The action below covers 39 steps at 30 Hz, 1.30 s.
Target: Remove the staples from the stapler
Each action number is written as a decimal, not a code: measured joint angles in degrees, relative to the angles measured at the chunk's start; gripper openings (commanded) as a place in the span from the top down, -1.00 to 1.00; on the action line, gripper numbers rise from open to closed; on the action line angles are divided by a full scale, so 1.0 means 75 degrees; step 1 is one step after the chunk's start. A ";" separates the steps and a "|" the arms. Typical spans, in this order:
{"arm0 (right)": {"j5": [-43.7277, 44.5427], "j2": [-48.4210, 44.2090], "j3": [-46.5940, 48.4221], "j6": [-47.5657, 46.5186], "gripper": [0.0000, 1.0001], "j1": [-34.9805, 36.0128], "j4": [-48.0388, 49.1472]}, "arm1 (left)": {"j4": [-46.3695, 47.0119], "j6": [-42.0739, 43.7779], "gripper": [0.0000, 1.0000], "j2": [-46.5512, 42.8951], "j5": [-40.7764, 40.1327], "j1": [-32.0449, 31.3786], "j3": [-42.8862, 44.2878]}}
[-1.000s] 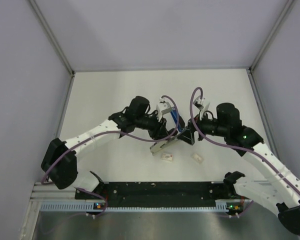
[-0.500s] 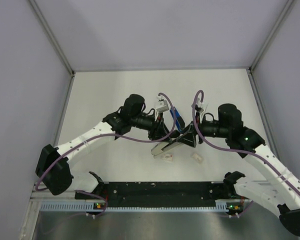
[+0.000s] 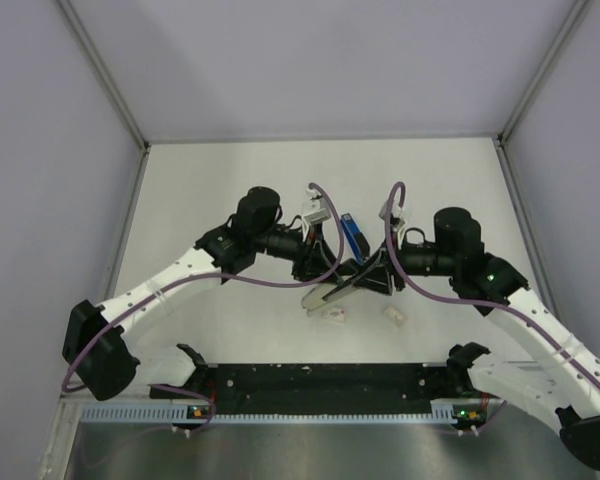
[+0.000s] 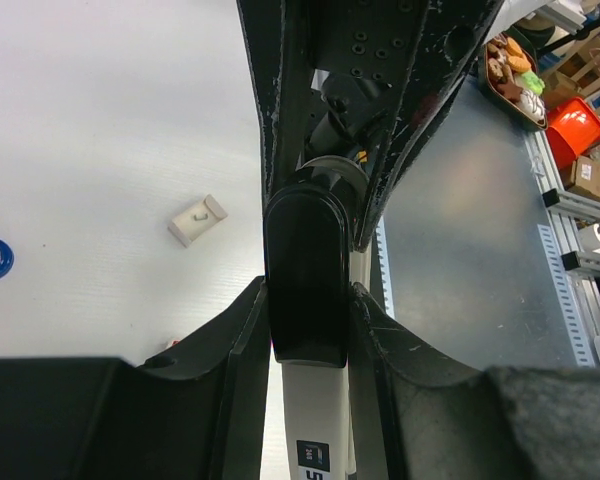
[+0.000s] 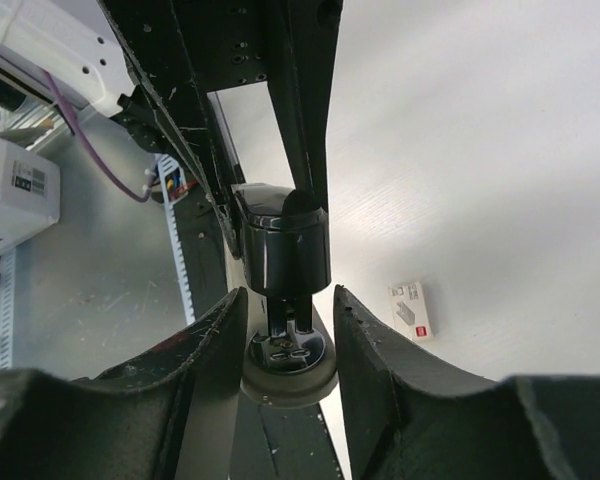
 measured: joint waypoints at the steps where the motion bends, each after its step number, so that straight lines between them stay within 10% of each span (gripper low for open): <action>1: -0.0047 0.0000 -0.0003 0.0015 0.31 0.0000 0.0032 | 0.0058 -0.0012 1.00 -0.0032 0.0029 0.0000 -0.0015; 7: -0.0262 0.0032 -0.0087 0.0125 1.00 0.0009 0.0291 | 0.0268 -0.0114 1.00 -0.0087 0.0140 0.0000 -0.0143; 39: 0.0265 -0.0831 -0.1999 0.1784 1.00 0.0044 0.3057 | 0.4284 -0.2754 1.00 -0.1565 -0.0947 0.1244 -0.2363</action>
